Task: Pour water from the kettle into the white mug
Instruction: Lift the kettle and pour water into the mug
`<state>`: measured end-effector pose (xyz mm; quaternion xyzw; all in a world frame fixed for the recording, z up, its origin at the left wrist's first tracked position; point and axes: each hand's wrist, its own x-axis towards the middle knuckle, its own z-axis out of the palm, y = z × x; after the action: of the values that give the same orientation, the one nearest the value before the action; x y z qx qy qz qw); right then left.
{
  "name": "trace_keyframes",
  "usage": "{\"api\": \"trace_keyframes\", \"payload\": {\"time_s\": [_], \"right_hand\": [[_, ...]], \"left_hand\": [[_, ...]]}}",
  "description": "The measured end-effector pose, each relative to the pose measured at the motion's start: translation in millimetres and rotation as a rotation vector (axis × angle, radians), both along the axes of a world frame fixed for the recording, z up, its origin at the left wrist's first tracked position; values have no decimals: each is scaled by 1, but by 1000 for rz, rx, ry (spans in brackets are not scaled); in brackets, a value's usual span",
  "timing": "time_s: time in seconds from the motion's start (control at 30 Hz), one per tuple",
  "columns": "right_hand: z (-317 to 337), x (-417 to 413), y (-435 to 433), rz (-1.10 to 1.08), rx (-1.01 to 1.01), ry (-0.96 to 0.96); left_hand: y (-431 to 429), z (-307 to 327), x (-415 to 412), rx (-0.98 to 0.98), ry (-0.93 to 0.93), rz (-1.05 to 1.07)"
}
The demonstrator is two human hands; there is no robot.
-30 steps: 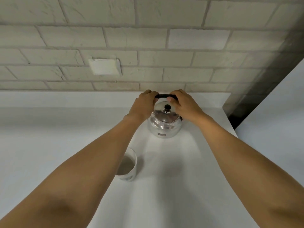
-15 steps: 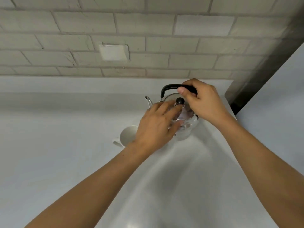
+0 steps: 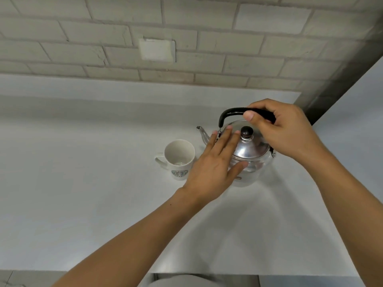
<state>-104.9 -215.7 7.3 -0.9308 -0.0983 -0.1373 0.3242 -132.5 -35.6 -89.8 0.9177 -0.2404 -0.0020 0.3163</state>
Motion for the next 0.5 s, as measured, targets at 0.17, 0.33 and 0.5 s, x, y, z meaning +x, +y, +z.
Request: {"api": "trace_keyframes", "payload": {"time_s": [0.17,0.33,0.5], "right_hand": [[15,-9,11,63,-104,18],[31,-10,27,173,-263,11],[45,-7,42,250,-326,-6]], "left_hand": [[-4,3,-17,-66,60,18],[-5,5,-28,-207,119,73],[-6,9,-37,-359,158,129]]}}
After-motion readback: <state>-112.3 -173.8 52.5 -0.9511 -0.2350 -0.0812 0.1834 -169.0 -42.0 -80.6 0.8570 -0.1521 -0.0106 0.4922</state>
